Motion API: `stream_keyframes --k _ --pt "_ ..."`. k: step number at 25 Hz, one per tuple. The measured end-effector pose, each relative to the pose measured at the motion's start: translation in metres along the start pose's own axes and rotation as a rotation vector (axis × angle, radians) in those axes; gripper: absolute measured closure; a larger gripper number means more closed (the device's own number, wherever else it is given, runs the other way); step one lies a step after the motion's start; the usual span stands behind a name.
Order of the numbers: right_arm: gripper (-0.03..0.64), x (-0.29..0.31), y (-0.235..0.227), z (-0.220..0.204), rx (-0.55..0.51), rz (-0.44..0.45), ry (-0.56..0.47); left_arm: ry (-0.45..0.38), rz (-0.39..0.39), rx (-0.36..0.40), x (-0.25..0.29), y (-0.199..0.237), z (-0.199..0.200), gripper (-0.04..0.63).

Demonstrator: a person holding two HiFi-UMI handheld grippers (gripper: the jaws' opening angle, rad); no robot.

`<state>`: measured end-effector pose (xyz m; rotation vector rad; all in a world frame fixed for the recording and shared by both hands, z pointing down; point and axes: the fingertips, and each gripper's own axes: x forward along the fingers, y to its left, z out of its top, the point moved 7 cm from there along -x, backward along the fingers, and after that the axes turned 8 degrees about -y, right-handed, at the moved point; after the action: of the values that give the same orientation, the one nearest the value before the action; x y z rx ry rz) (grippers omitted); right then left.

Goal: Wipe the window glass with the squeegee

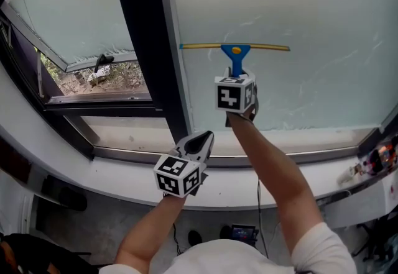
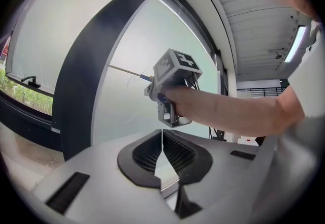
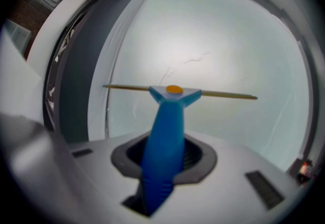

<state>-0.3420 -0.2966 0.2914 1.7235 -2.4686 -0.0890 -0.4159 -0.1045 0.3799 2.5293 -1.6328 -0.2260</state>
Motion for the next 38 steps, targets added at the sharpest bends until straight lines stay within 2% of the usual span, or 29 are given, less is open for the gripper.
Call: stream_keyframes --k 7,11,16,38 --pt "0.506 0.000 0.000 -0.015 0.006 -0.002 0.024 0.008 0.000 -0.014 -0.004 0.001 -0.008 0.565" --pt "0.506 0.000 -0.003 -0.015 -0.010 -0.018 0.002 0.015 0.004 -0.024 -0.005 0.003 -0.013 0.565" --pt "0.506 0.003 0.002 -0.031 0.007 0.023 0.031 0.028 0.010 -0.034 -0.006 0.005 -0.021 0.565" --pt "0.508 0.006 0.006 -0.085 -0.025 0.033 0.050 0.090 0.045 -0.081 -0.004 0.015 -0.056 0.565"
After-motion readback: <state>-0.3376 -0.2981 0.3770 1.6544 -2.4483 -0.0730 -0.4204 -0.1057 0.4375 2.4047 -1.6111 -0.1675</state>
